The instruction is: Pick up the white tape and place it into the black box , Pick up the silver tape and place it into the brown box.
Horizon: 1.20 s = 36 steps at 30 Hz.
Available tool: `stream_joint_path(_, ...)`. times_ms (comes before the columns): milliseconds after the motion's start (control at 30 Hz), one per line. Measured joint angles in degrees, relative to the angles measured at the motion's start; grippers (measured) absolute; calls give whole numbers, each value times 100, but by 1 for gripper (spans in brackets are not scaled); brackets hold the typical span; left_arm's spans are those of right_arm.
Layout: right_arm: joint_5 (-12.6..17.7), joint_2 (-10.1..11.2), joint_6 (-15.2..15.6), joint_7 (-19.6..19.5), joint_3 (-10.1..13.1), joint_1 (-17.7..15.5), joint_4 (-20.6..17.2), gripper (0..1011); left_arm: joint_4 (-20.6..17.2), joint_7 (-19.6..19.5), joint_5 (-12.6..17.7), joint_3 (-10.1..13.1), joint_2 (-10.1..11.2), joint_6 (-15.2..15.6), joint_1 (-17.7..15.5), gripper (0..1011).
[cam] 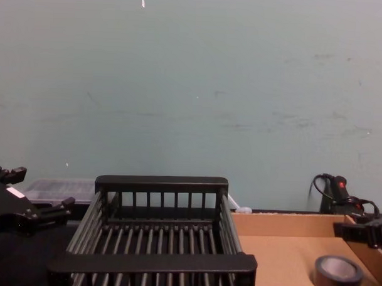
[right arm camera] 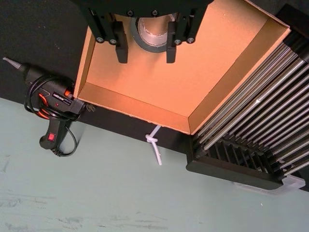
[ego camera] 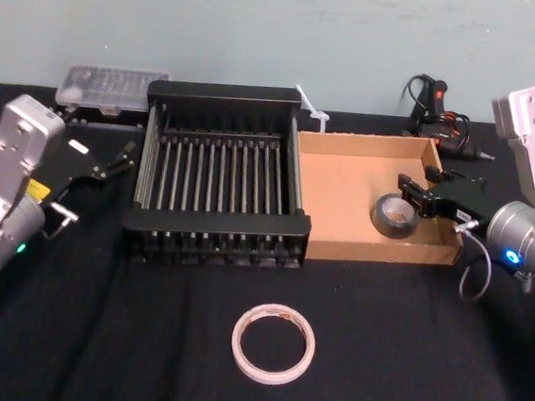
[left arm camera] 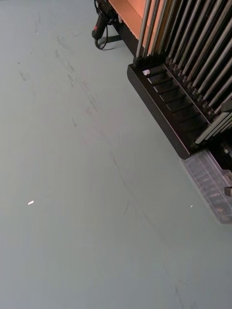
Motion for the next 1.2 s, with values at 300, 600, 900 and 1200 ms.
stream_joint_path(300,5,4,5,0,0,-3,-5,736,0,0,0,0,0,0,0,1001)
stream_joint_path(600,8,5,7,1,0,-5,-8,1002,0,0,0,0,0,0,-1,1001)
stream_joint_path(900,-1,161,79,151,72,-261,-470,1002,0,0,0,0,0,0,0,1001)
stream_joint_path(1200,83,622,188,574,-22,-676,-1223,1002,0,0,0,0,0,0,-1,1001)
